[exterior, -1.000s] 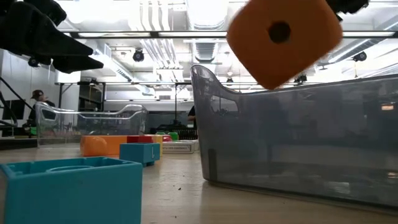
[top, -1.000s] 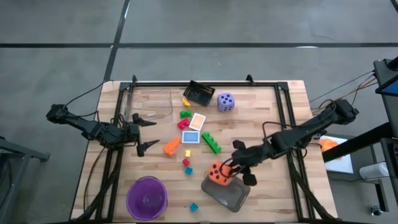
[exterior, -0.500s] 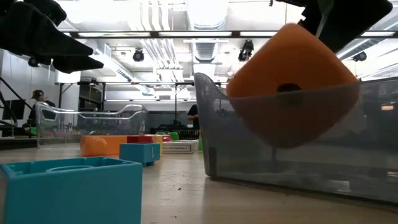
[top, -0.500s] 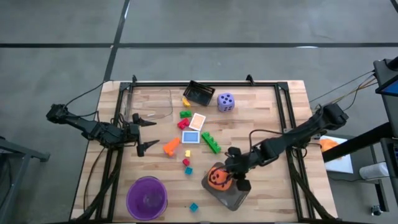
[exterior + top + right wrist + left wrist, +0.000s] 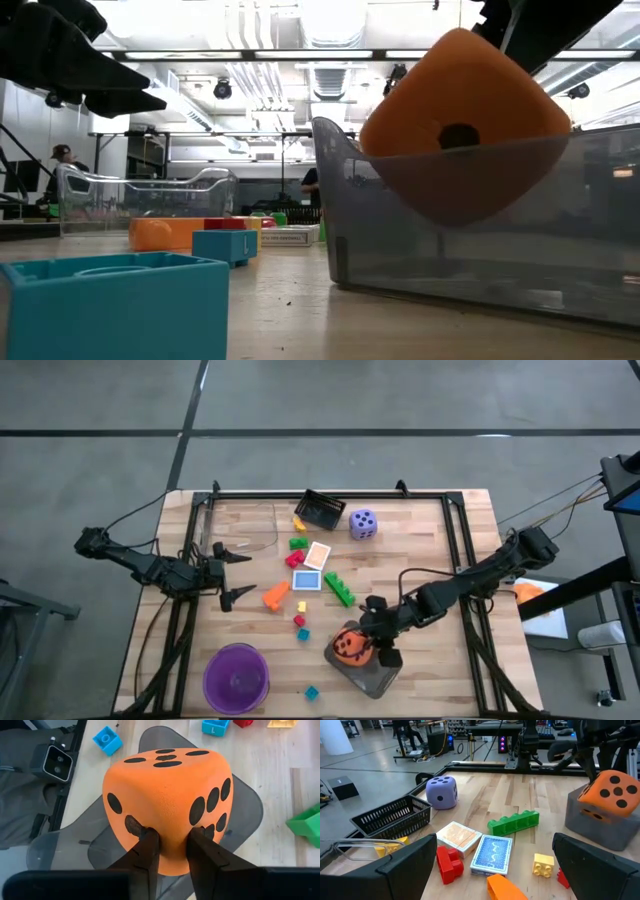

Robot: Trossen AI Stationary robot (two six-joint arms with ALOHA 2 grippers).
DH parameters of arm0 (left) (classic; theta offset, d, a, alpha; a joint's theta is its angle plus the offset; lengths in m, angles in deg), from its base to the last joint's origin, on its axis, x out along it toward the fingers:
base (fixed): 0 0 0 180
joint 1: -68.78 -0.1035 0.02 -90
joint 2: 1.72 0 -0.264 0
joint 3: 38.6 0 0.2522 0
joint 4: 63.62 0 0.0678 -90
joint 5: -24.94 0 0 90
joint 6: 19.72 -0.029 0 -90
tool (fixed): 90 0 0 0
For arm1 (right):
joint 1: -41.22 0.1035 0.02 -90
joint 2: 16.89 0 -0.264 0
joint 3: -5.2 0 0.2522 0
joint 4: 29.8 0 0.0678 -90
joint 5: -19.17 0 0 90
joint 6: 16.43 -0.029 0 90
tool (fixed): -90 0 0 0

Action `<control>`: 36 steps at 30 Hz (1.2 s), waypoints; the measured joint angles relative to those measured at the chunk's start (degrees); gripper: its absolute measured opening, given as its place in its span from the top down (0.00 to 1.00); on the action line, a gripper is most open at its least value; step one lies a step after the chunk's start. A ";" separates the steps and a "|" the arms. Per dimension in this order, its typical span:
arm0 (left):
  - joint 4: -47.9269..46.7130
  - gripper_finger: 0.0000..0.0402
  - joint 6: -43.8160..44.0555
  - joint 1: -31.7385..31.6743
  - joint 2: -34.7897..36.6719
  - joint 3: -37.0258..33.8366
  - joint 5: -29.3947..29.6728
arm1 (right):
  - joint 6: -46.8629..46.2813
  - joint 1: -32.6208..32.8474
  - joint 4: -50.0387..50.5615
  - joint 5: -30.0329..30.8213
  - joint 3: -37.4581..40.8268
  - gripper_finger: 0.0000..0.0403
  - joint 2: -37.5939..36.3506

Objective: Pick & Place Toys
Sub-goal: Put the orange die into the gray bin, then put the violet die into the gray bin

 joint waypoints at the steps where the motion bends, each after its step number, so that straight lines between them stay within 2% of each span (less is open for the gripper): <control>1: 0.01 0.01 0.00 0.00 0.00 0.00 0.00 | -0.03 0.00 0.14 0.54 -0.16 0.75 0.02; 10: 0.24 0.01 0.00 0.00 0.00 0.00 0.00 | -0.04 -0.04 0.91 1.25 -1.56 0.37 0.09; 15: 0.22 0.01 0.00 0.00 0.00 0.01 0.00 | 0.33 0.02 0.83 2.09 -3.76 0.23 0.06; 19: 0.22 0.01 0.00 0.00 0.00 0.01 0.00 | 5.47 0.57 -2.29 7.67 -4.59 0.20 -0.14; 23: 0.22 0.01 0.00 -0.02 0.00 0.01 0.00 | 13.88 0.68 -15.18 13.58 -2.48 0.19 -0.26; 29: 0.21 0.01 0.04 -0.02 0.00 0.01 0.00 | 26.40 -1.02 -41.48 14.30 5.01 0.19 -0.26; 36: 0.20 0.01 0.88 -0.02 0.00 0.01 -0.02 | 28.93 -5.13 -48.91 14.32 11.02 0.19 -0.26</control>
